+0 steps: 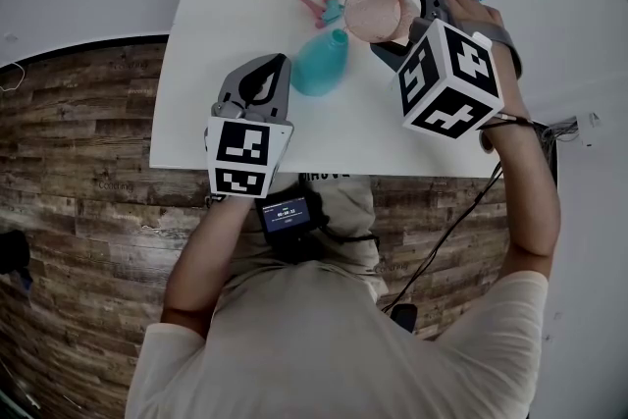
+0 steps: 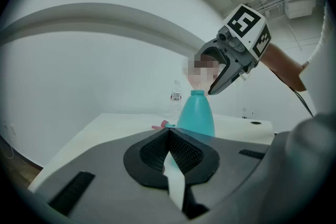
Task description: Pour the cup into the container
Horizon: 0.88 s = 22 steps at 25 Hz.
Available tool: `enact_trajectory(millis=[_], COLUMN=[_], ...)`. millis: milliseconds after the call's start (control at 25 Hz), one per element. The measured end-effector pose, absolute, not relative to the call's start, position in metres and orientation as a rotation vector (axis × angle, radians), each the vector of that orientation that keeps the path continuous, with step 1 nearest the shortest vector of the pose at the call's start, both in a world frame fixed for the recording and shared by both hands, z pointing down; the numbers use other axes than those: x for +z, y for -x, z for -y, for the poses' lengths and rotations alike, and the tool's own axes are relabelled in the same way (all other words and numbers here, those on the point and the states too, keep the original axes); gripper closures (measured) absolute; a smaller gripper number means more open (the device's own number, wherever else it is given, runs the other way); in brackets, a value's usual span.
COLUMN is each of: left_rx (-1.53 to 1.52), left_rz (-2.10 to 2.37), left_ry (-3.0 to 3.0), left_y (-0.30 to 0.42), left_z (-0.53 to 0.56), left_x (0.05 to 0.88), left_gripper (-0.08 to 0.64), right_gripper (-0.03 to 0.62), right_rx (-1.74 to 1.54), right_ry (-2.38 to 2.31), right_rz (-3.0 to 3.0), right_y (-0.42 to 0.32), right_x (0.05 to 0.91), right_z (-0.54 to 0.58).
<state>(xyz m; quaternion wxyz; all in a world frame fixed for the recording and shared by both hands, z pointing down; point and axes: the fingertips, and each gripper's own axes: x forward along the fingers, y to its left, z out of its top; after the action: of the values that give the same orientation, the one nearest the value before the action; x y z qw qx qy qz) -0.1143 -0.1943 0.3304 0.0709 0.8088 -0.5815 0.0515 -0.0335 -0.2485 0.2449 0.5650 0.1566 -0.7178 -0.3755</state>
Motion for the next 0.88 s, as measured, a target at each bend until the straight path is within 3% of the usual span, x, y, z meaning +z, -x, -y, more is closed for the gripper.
enact_trajectory(millis=[880], left_rx=[0.155], left_rz=[1.748], left_ry=[-2.434], left_y=[0.1141], left_z=[0.1938], left_x=[0.3303], left_gripper=[0.551], right_gripper=[0.225], right_rx=[-0.934], right_ry=[-0.373], right_rz=[1.652], right_y=[0.0345], right_x=[0.2417], right_z=[0.2491])
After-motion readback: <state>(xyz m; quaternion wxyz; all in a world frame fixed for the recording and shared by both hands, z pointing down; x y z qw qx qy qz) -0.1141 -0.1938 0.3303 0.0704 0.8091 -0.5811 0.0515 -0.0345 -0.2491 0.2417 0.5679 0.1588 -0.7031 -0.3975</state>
